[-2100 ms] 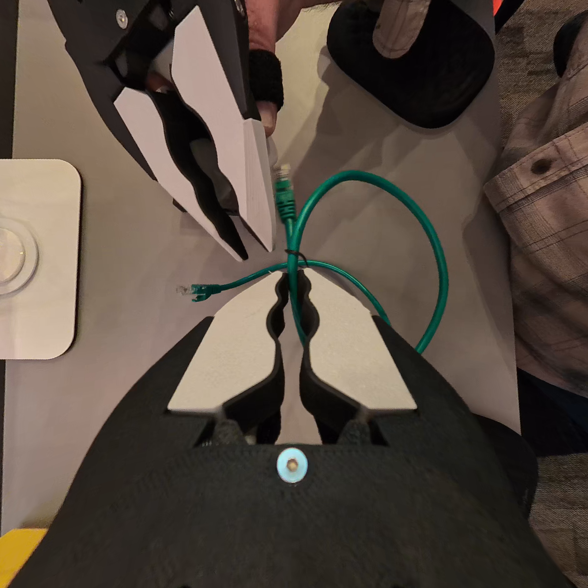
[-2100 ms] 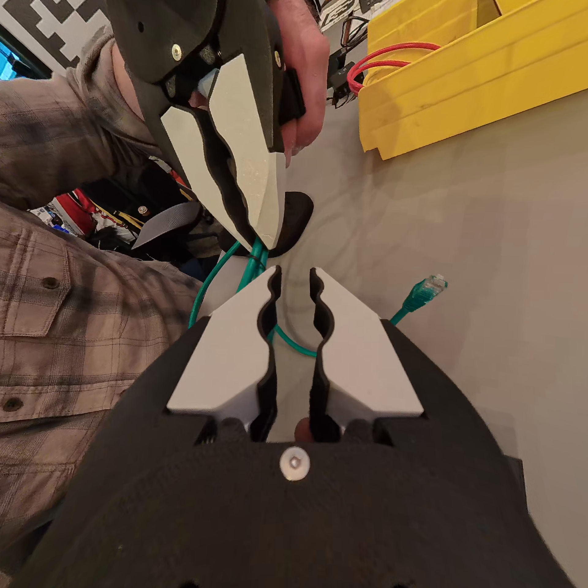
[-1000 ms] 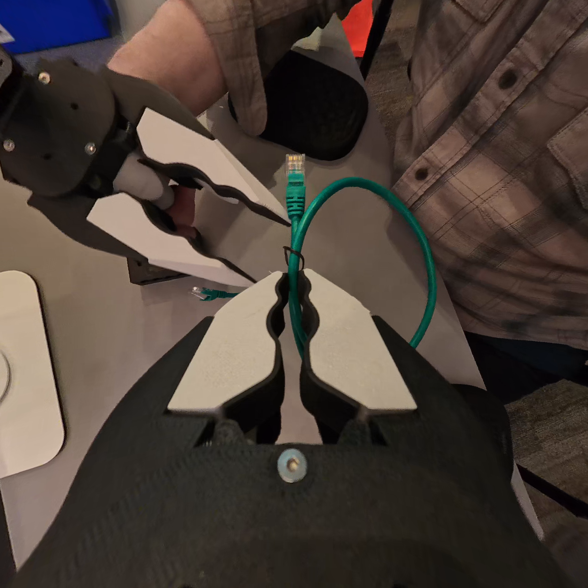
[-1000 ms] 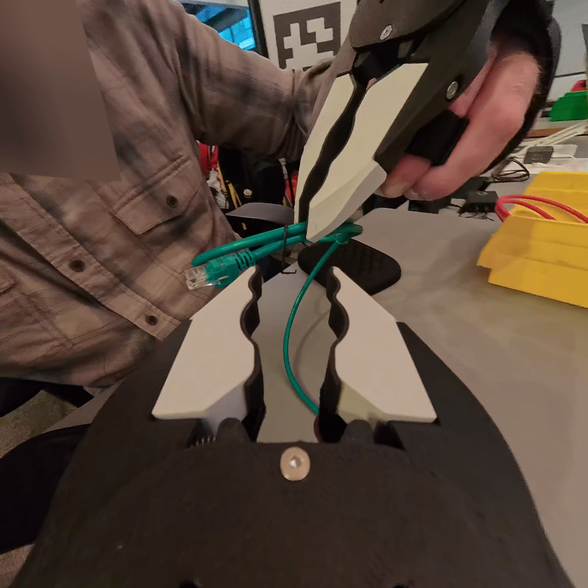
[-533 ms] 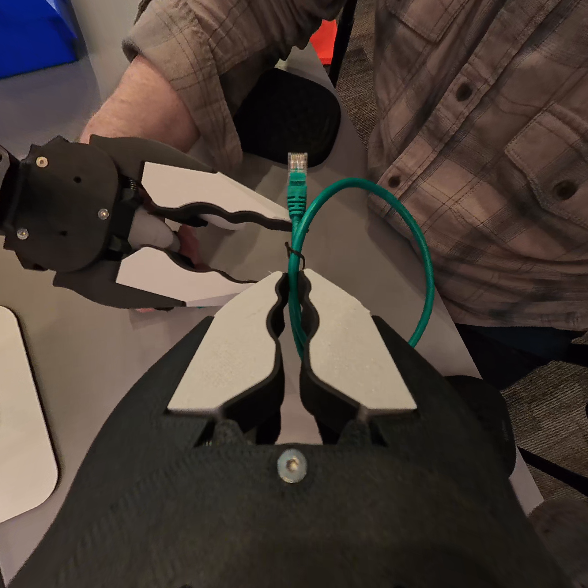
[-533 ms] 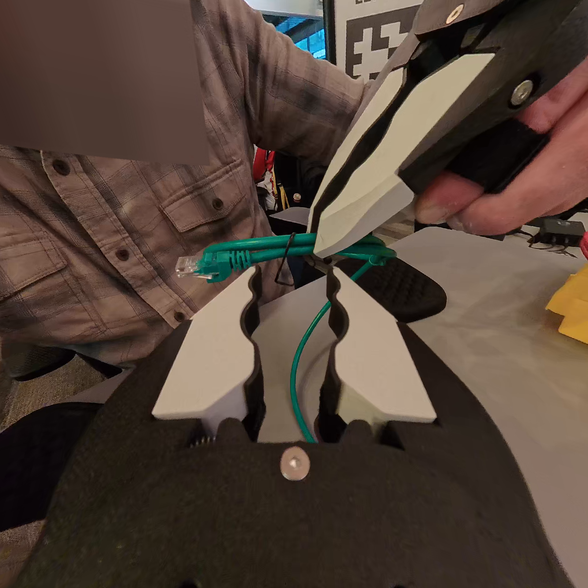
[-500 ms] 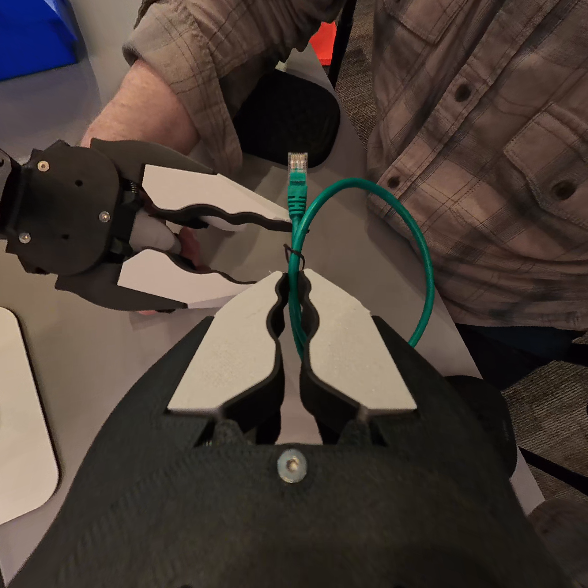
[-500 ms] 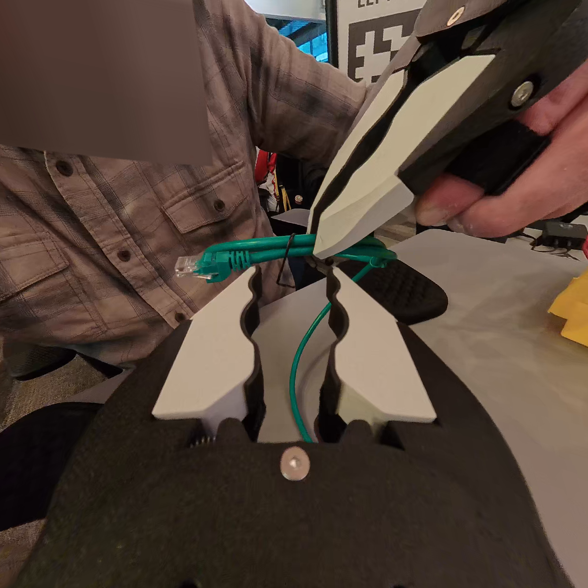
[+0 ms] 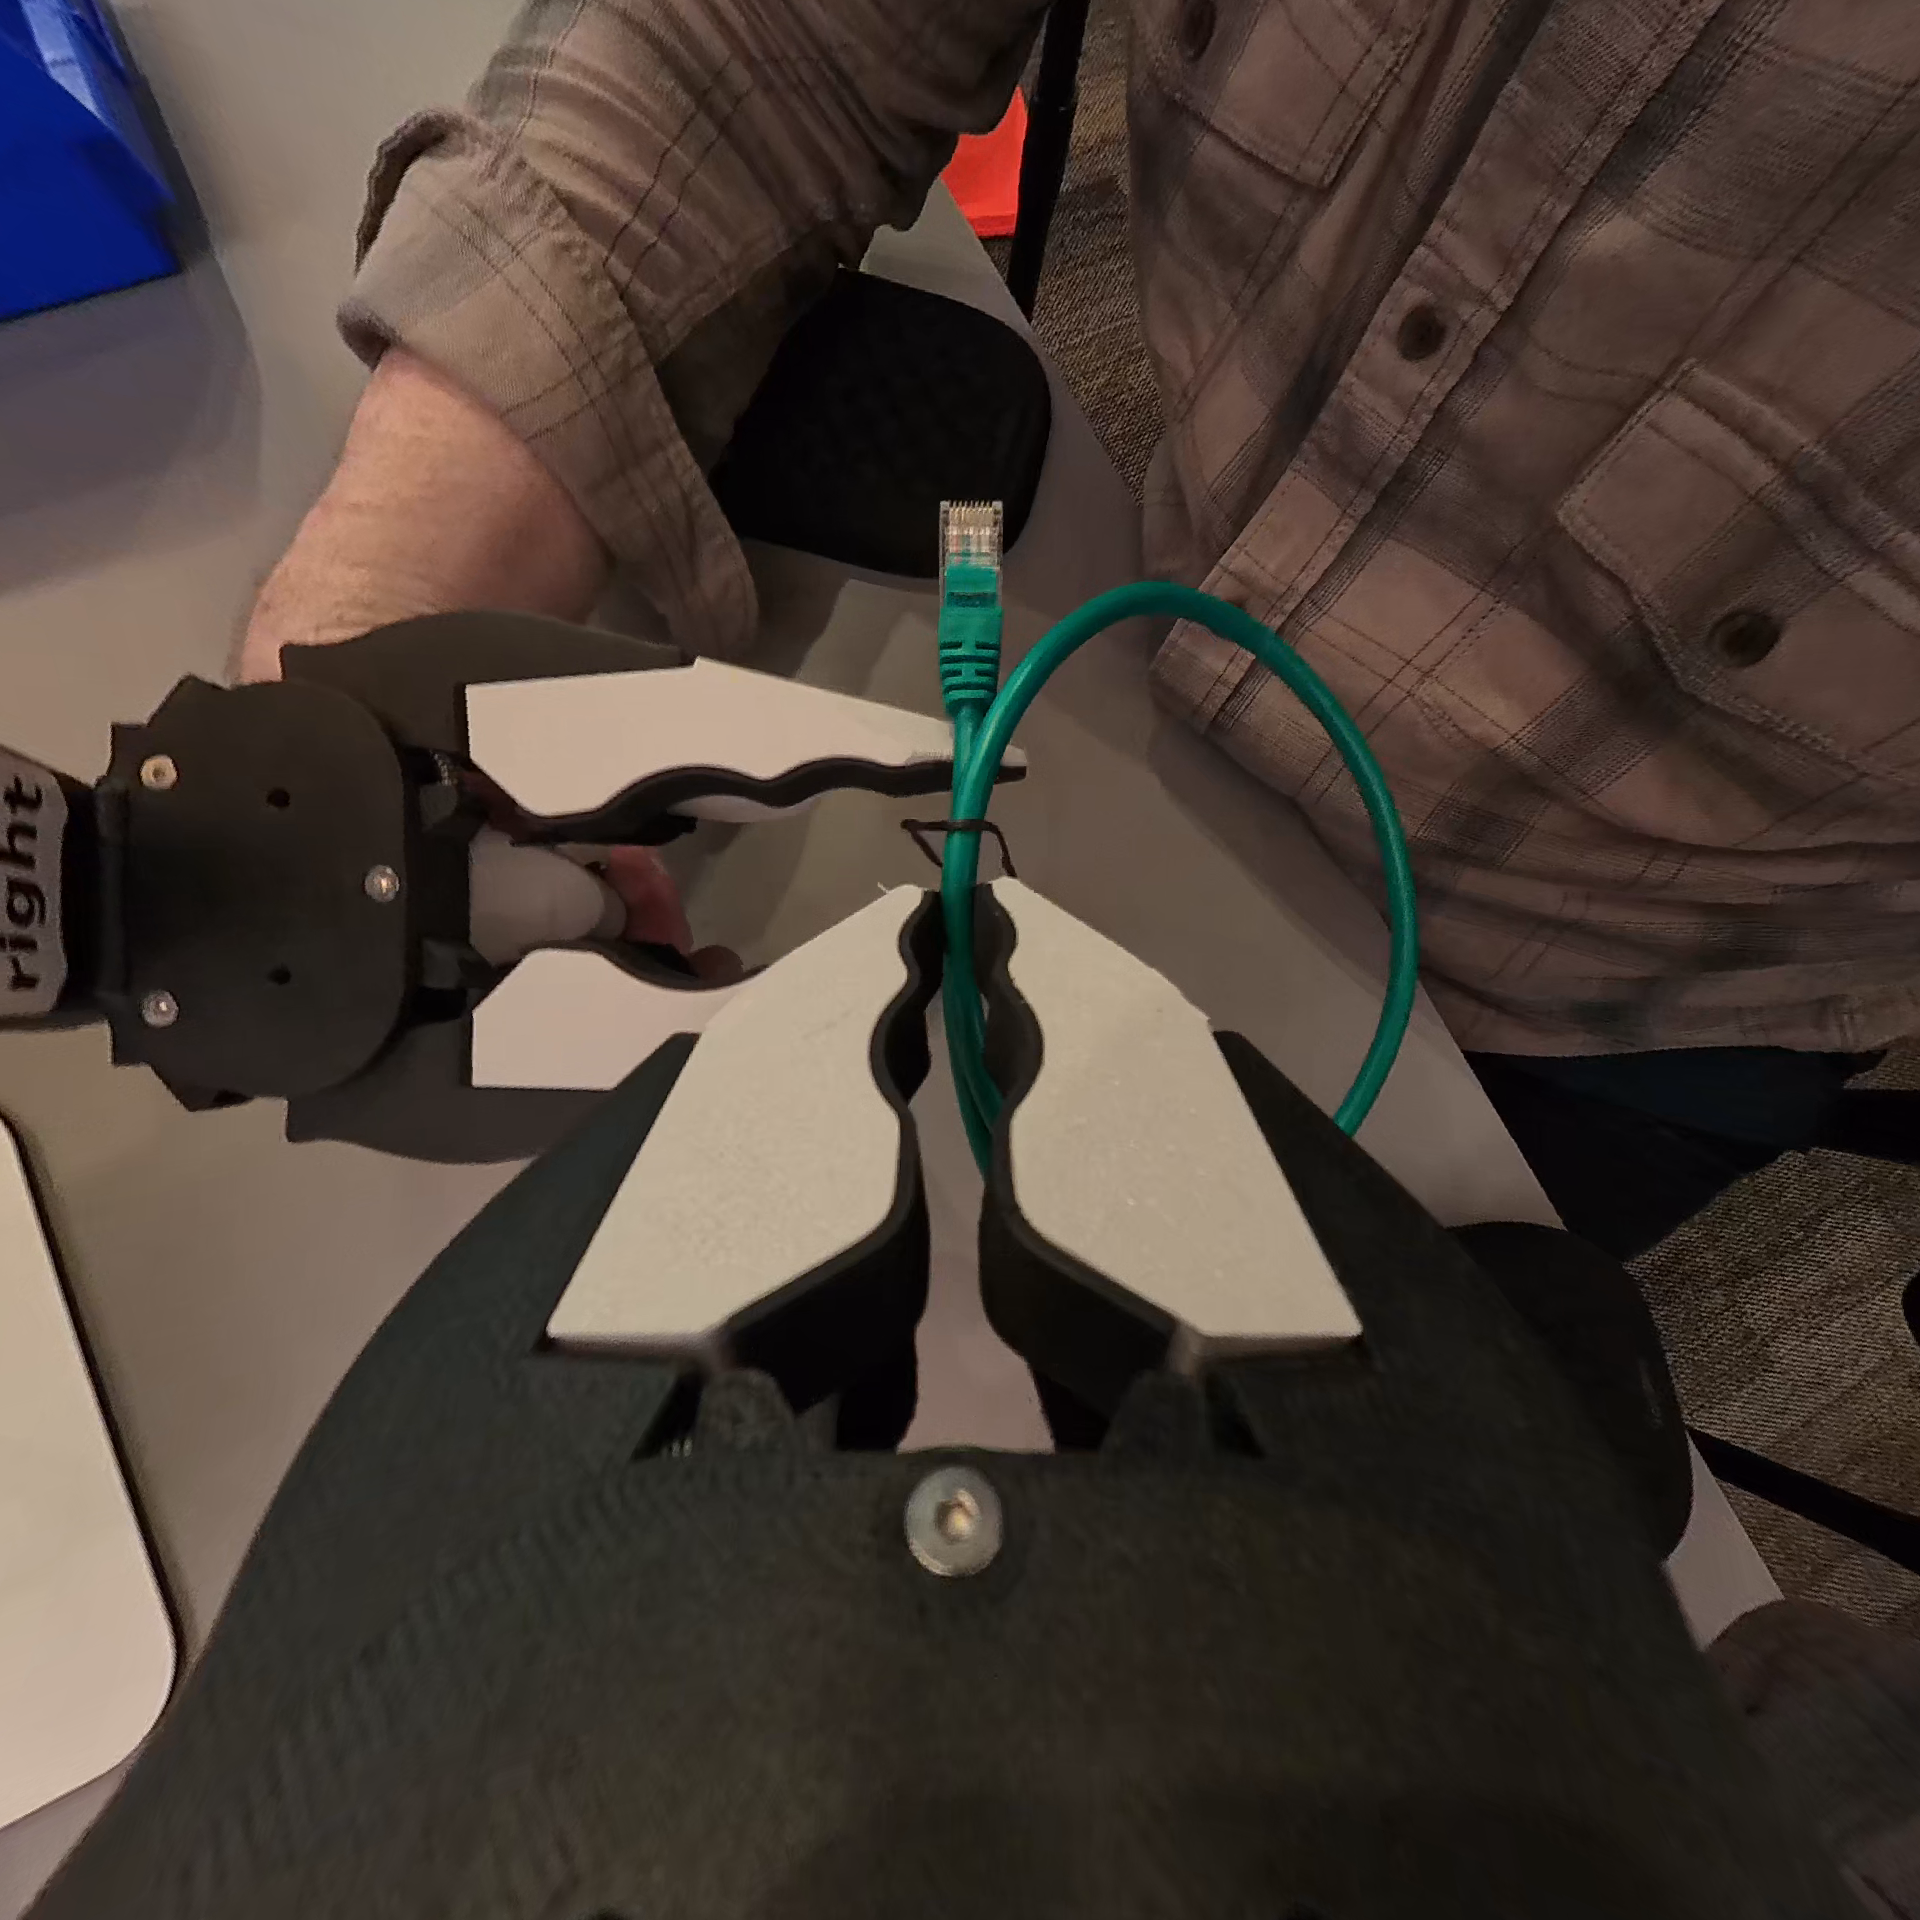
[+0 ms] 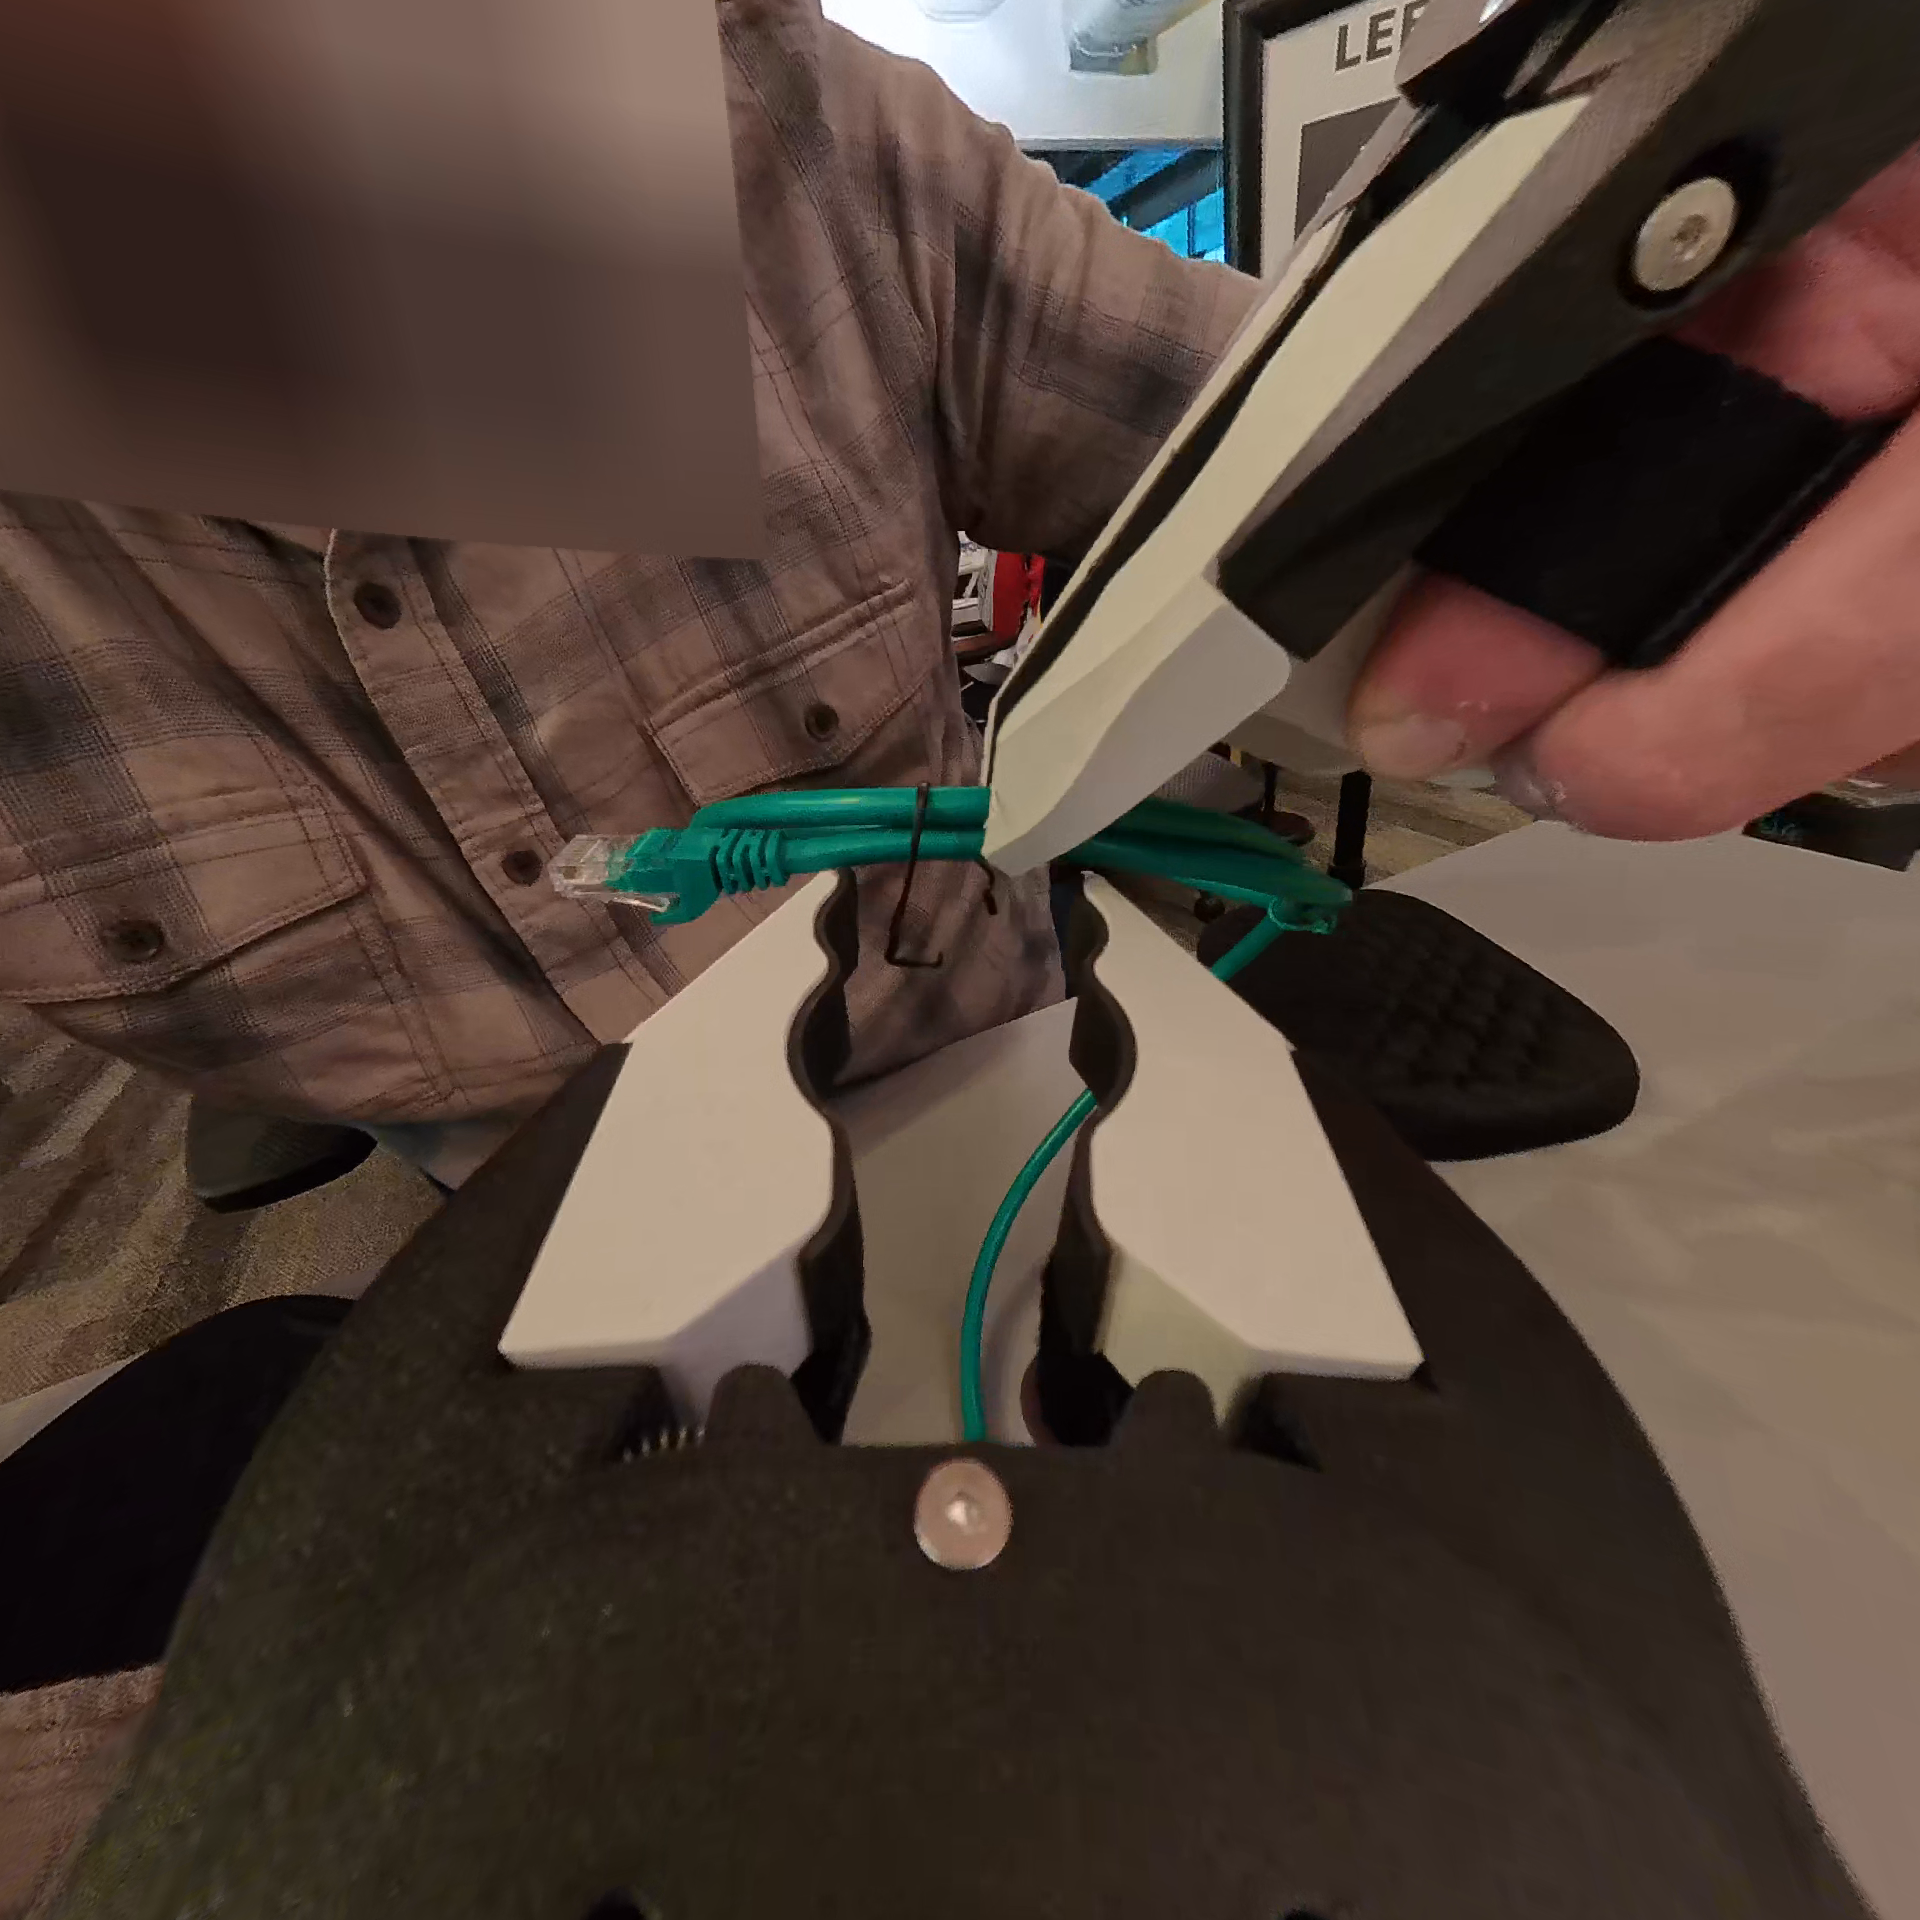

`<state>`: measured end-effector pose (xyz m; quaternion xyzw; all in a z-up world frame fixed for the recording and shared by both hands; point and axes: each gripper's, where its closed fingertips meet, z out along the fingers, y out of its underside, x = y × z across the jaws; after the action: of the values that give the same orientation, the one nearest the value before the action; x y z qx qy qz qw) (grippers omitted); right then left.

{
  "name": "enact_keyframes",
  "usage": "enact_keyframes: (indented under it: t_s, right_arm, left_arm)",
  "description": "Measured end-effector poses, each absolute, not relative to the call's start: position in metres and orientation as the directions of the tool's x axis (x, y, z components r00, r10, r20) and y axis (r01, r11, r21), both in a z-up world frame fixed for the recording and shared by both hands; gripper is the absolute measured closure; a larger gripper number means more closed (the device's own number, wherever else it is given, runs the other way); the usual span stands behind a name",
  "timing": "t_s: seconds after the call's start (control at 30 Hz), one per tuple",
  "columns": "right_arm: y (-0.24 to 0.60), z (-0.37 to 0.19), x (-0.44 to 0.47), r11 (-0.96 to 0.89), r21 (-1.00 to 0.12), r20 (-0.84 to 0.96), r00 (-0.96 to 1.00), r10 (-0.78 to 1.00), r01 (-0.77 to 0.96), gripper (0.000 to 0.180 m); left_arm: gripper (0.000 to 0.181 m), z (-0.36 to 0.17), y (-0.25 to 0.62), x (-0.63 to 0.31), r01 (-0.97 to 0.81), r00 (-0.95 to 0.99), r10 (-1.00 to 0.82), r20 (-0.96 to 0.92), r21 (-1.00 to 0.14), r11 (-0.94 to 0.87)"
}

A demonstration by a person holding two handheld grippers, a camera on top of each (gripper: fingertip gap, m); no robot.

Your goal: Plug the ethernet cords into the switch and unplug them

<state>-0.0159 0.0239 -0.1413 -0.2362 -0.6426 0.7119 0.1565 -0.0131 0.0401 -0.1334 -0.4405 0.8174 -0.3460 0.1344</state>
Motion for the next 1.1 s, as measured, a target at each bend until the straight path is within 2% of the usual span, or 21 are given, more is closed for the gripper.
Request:
enact_keyframes:
  t_s: [0.13, 0.3, 0.47, 0.53, 0.6, 0.77, 0.83, 0.97, 1.1]
  right_arm:
    - [0.023, -0.143, -0.016, -0.123, -0.988, -0.141, -0.836, 0.530, 0.089, 0.144]
    - [0.034, -0.159, -0.015, -0.063, -0.978, -0.193, -0.735, 0.650, 0.201, 0.132]
    - [0.054, -0.170, -0.019, -0.079, -0.961, -0.207, -0.503, 0.839, 0.264, 0.126]
    - [0.063, -0.168, -0.022, -0.149, -0.958, -0.237, -0.386, 0.892, 0.245, 0.125]
    - [0.067, -0.173, -0.022, -0.180, -0.951, -0.247, -0.266, 0.932, 0.251, 0.113]
    - [0.080, -0.170, -0.023, -0.291, -0.948, -0.291, 0.018, 0.956, 0.132, 0.111]
    - [0.079, -0.168, -0.021, -0.311, -0.946, -0.305, 0.071, 0.950, 0.092, 0.106]
    - [0.083, -0.162, -0.019, -0.285, -0.958, -0.277, 0.197, 0.941, 0.015, 0.109]
    - [0.082, -0.154, -0.024, -0.254, -0.966, -0.257, 0.233, 0.938, -0.043, 0.108]
  left_arm:
    - [0.175, -0.134, 0.039, -0.013, -0.626, -0.575, -0.814, 0.083, -0.685, 0.372]
    - [0.175, -0.133, 0.047, -0.017, -0.637, -0.539, -0.839, 0.077, -0.689, 0.346]
    - [0.175, -0.133, 0.055, -0.021, -0.647, -0.487, -0.870, 0.076, -0.700, 0.301]
    - [0.175, -0.133, 0.059, -0.021, -0.654, -0.464, -0.883, 0.073, -0.701, 0.285]
    - [0.175, -0.134, 0.062, -0.022, -0.661, -0.445, -0.893, 0.074, -0.699, 0.272]
    - [0.175, -0.134, 0.070, -0.023, -0.676, -0.397, -0.915, 0.072, -0.697, 0.239]
    - [0.175, -0.134, 0.073, -0.023, -0.682, -0.380, -0.923, 0.064, -0.693, 0.232]
    - [0.175, -0.134, 0.078, -0.024, -0.689, -0.352, -0.934, 0.065, -0.693, 0.212]
    - [0.175, -0.133, 0.080, -0.022, -0.684, -0.342, -0.937, 0.066, -0.702, 0.199]
